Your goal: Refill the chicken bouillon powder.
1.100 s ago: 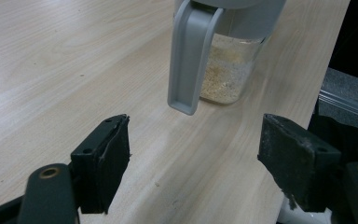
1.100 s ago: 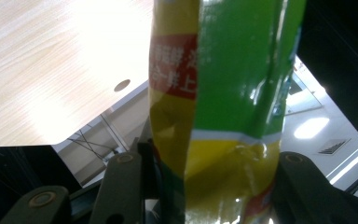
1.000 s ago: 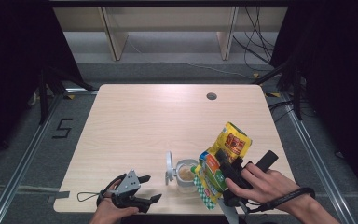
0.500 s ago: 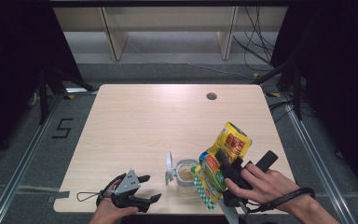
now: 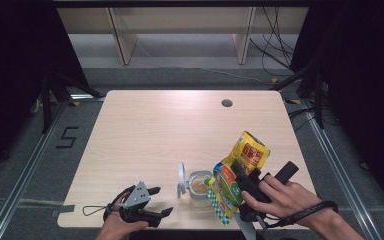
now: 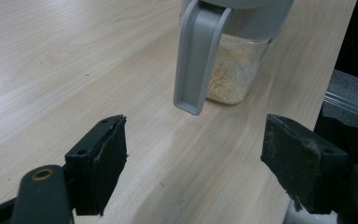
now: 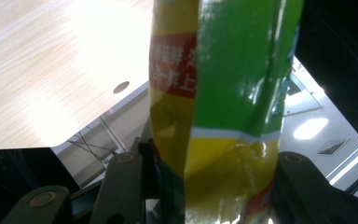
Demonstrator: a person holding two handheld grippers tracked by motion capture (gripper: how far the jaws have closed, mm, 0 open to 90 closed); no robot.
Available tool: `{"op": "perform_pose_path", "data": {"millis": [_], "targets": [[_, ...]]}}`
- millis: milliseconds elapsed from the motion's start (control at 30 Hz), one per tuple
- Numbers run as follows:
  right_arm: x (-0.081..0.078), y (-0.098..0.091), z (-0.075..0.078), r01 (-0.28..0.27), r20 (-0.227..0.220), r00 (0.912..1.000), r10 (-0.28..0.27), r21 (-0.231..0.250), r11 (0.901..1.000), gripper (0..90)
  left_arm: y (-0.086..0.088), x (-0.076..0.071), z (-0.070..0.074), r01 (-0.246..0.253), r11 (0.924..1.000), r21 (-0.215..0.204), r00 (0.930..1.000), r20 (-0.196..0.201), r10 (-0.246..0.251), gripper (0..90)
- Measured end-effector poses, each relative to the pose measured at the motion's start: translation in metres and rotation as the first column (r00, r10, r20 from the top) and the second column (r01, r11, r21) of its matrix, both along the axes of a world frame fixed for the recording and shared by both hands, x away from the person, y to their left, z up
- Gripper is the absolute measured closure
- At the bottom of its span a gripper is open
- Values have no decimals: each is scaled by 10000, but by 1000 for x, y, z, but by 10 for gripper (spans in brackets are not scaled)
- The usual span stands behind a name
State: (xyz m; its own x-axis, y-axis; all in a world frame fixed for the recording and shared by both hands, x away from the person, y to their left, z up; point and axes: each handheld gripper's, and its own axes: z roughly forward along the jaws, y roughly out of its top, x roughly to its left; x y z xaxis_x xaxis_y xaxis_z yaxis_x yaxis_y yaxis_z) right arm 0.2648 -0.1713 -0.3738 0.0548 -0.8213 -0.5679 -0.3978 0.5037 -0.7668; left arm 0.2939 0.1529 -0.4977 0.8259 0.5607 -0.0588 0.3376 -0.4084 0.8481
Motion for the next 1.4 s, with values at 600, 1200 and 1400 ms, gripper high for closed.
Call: {"op": "perform_pose_path", "data": {"millis": [600,1200,1400], "targets": [[-3,3,0,-108,-92,9999,108,63,9999,612,-1,-1,0,-103,9998,-182,9999,-14,103,213],[-4,8,0,-225,-201,9995,229,208,9995,616,0,0,0,-39,10000,5,10000,-1,39,213],[-5,7,2,-246,-175,9995,250,194,9995,619,-2,-2,-1,-230,9996,-181,9994,-255,226,214]]}}
